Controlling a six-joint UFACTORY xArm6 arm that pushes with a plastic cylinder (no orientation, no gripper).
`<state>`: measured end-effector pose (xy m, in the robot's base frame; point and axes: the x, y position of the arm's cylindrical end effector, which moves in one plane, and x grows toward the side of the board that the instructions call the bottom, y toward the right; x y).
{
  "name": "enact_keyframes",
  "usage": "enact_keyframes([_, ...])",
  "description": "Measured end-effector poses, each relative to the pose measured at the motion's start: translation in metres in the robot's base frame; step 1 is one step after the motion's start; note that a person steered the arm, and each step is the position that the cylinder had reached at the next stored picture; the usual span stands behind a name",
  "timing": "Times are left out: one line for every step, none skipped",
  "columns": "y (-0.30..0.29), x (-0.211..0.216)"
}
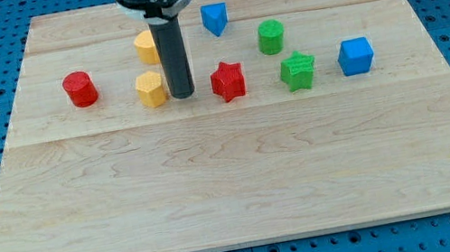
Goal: Slightly move the yellow heart to the left
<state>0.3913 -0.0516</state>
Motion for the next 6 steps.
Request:
enact_keyframes([0.000, -0.033])
enact_keyframes([0.000, -0.061])
enact_keyframes([-0.013, -0.073])
enact_keyframes([-0.037, -0.091])
enact_keyframes([-0.020, -0.078])
enact_keyframes([0.024, -0.045])
